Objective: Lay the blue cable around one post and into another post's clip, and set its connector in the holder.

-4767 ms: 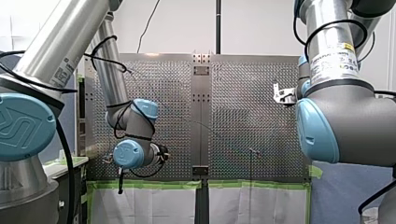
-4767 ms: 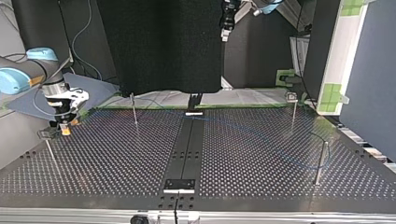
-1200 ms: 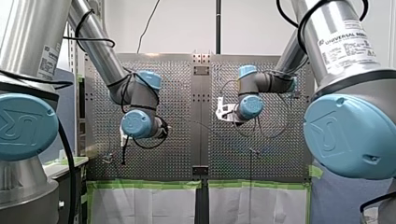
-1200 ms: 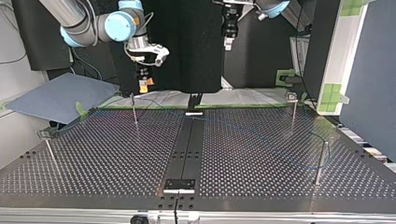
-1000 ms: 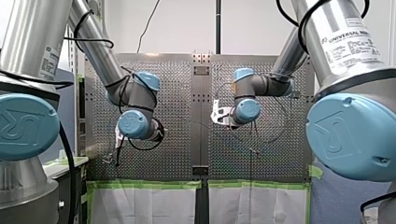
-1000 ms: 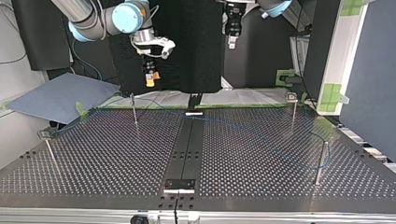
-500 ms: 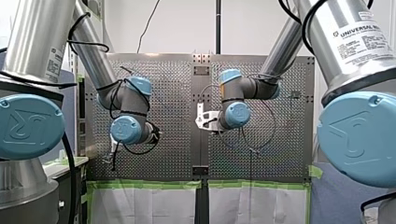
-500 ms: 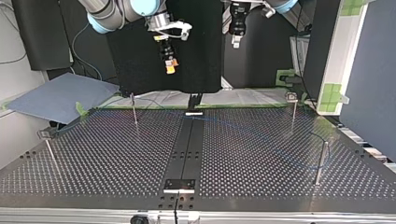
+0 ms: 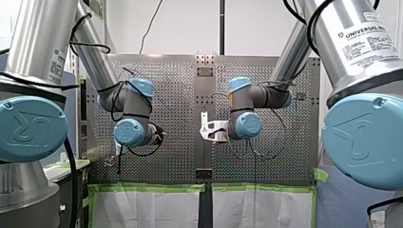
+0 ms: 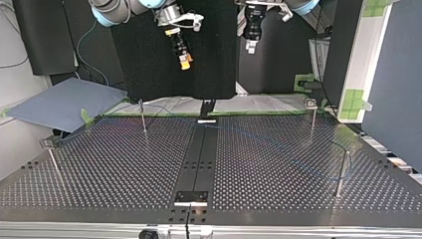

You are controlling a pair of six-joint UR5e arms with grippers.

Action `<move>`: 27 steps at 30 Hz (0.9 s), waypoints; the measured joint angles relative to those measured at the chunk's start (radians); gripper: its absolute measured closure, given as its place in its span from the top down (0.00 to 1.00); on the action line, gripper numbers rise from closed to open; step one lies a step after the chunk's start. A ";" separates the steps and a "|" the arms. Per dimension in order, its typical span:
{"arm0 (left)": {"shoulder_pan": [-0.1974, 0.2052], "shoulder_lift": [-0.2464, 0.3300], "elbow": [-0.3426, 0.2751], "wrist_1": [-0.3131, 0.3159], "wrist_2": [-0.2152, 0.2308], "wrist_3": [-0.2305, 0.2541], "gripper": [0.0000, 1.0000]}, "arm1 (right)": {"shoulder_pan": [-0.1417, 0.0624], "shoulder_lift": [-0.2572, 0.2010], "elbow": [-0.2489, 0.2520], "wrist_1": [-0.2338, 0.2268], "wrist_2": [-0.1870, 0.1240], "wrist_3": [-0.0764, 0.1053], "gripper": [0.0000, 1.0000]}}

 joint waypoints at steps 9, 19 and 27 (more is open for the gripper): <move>0.002 0.000 -0.001 -0.020 -0.002 0.000 1.00 | -0.003 -0.001 0.001 0.005 -0.005 -0.018 1.00; 0.002 0.000 -0.001 -0.021 -0.002 0.000 1.00 | -0.003 -0.001 0.001 0.006 -0.005 -0.019 1.00; 0.002 0.000 -0.001 -0.021 -0.002 0.000 1.00 | -0.003 -0.001 0.001 0.006 -0.005 -0.019 1.00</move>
